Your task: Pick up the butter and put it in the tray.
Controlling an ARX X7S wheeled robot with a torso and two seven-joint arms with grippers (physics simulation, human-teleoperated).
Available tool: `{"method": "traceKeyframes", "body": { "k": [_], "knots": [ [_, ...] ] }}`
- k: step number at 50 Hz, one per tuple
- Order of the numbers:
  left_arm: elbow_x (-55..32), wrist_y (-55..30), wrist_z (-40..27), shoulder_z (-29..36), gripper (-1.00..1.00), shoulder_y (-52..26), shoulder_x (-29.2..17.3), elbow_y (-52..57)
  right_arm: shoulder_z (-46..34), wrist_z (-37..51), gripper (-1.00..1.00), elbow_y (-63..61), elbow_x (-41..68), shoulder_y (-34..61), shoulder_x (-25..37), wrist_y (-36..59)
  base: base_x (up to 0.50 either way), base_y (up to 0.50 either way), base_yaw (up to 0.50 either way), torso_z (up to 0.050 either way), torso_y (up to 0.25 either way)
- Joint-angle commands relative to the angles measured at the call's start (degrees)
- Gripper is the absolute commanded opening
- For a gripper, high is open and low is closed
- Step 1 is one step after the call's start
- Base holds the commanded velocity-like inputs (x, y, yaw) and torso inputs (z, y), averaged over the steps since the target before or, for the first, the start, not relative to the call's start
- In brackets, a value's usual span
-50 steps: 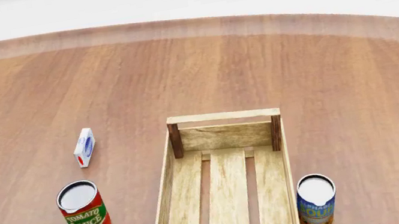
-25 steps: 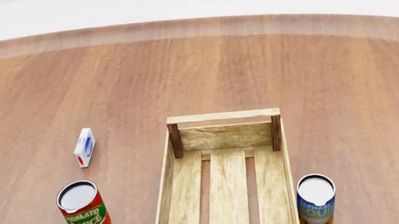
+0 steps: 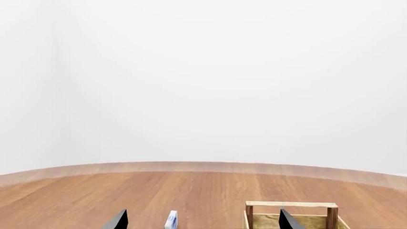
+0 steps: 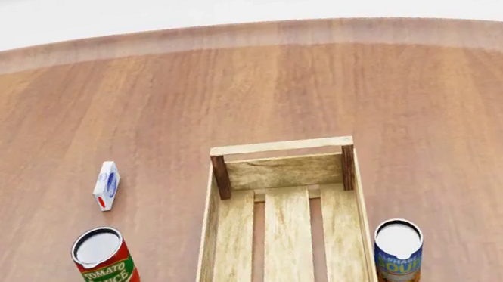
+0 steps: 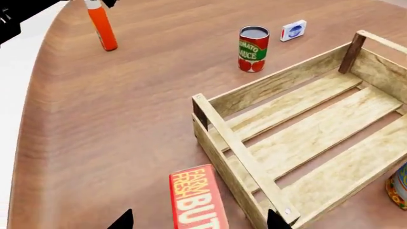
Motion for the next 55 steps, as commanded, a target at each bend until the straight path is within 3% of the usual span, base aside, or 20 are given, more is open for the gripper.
{"method": "traceKeyframes", "body": {
  "k": [1, 26, 55],
  "knots": [
    [1.22, 0.29, 1.18, -1.44, 1.0, -0.36, 0.96, -0.62, -2.31, -1.47, 1.0, -1.07, -0.39, 6.09, 2.15, 6.13, 0.0, 0.0, 0.0, 0.0, 0.0],
    [0.2, -0.04, 0.61, -1.4, 1.0, -1.08, 0.48, -0.92, -18.76, -8.91, 1.0, -0.74, -11.98, 29.19, -1.73, 21.42, 0.0, 0.0, 0.0, 0.0, 0.0],
    [-0.52, 0.41, -0.12, -1.42, 1.0, -1.26, -0.17, -1.22, -28.5, -13.82, 1.0, 1.34, -20.78, 36.56, -6.45, 23.53, 0.0, 0.0, 0.0, 0.0, 0.0]
  ]
}}
